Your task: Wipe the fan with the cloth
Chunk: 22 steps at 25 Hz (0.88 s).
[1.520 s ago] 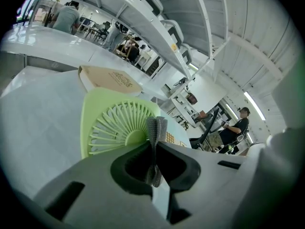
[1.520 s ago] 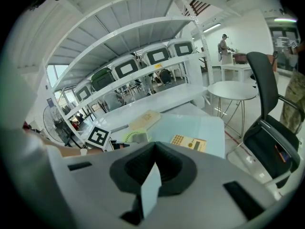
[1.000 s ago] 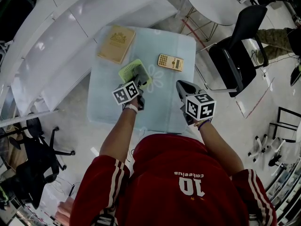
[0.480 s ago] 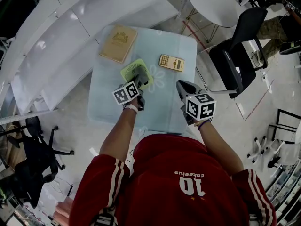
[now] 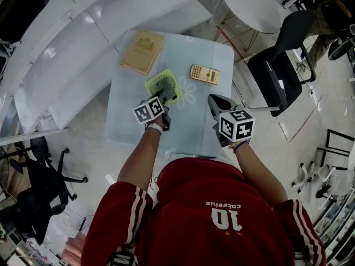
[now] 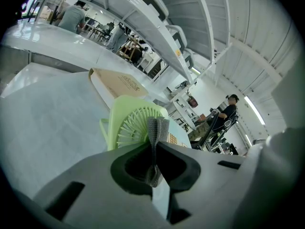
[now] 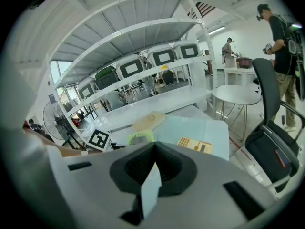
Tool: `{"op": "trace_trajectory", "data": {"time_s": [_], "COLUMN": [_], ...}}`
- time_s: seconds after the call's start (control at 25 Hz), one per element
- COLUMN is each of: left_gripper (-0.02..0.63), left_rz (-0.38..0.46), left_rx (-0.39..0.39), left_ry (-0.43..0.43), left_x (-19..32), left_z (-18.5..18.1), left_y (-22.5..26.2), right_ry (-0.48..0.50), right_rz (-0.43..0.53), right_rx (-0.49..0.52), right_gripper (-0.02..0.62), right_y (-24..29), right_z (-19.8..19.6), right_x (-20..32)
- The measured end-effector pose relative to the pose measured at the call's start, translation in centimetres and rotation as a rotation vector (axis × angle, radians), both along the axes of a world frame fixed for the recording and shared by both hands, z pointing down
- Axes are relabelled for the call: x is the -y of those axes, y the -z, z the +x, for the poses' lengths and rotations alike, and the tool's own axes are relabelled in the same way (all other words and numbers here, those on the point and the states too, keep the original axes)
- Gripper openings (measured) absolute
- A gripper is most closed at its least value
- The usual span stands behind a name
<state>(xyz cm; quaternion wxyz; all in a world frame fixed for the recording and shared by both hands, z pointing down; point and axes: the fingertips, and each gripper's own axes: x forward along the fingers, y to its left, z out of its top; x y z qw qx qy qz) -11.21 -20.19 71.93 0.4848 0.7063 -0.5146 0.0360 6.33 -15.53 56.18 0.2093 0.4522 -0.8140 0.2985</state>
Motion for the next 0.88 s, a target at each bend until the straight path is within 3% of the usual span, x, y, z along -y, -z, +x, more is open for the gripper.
{"op": "trace_trajectory", "data": {"time_s": [0.88], "left_gripper": [0.028], "left_rz": [-0.008], "left_rx": [0.016], "left_ry": [0.000], "left_x": [-1.4], "left_z": [-2.7], "left_y": [-0.1], "right_ry": [0.004], "right_rz": [-0.007], "right_rx": [0.012], "right_gripper": [0.005], "right_y": [-1.0], "right_z": [-3.1], "right_x": [-0.8]}}
